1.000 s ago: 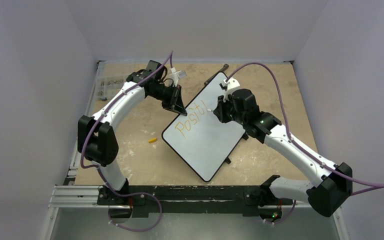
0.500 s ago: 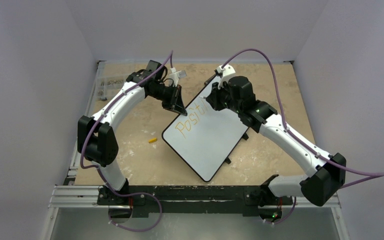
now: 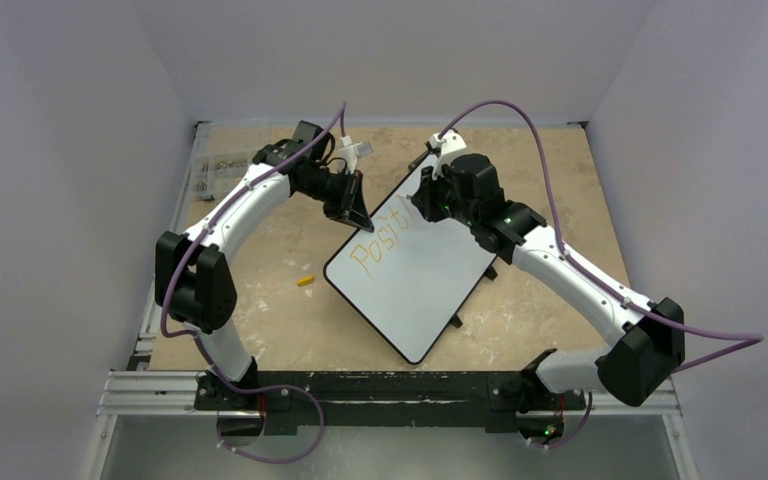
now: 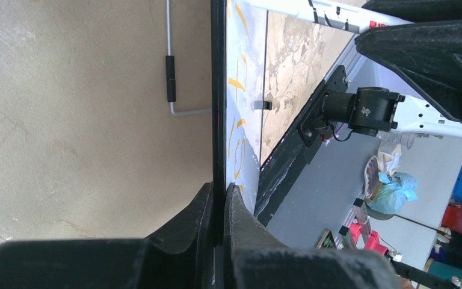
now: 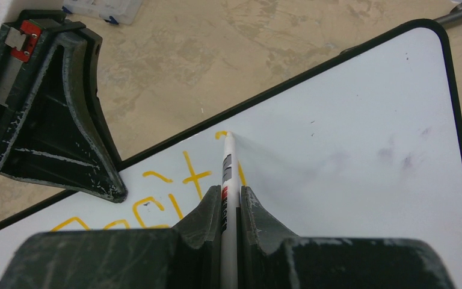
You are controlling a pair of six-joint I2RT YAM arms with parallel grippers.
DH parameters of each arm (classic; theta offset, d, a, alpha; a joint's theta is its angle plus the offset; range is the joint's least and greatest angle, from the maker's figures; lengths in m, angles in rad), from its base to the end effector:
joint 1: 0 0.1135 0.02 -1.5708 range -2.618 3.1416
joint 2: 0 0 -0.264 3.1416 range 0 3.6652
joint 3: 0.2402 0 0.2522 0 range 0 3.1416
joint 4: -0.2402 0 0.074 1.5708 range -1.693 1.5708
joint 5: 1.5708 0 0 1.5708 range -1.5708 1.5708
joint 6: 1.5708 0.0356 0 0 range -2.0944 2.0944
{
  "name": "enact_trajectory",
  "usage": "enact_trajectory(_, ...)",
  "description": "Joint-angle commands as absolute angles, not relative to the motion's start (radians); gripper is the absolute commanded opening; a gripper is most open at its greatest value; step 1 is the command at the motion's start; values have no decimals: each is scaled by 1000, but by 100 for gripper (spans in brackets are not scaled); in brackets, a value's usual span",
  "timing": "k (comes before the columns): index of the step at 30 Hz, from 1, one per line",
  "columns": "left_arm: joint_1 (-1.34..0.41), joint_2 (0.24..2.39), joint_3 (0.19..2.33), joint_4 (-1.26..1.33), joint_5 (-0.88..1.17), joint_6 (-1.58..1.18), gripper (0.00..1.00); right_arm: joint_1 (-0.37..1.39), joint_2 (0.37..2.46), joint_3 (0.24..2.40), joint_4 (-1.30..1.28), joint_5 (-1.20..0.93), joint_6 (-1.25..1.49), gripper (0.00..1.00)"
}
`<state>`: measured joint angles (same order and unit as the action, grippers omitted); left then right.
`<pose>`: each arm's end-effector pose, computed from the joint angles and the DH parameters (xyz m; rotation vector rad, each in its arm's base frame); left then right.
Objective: Write a sentence on the whiteboard
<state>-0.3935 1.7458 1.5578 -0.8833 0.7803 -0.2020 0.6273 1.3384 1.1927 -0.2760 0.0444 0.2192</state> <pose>0.3279 -0.1632 0.2995 0.5267 2.5947 -1.2322 0.2521 0.1808 0.3494 -0.3822 1.9908 0.4979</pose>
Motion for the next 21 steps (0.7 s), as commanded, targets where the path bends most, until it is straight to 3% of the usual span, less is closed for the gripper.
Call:
enact_trajectory(1, -419, 1710, 1557, -893, 761, -178, 0, 623, 1311, 1153, -257, 84, 213, 0)
enact_trajectory(21, -419, 1707, 1556, -892, 763, -181, 0, 624, 1269, 1228, -292, 82, 205, 0)
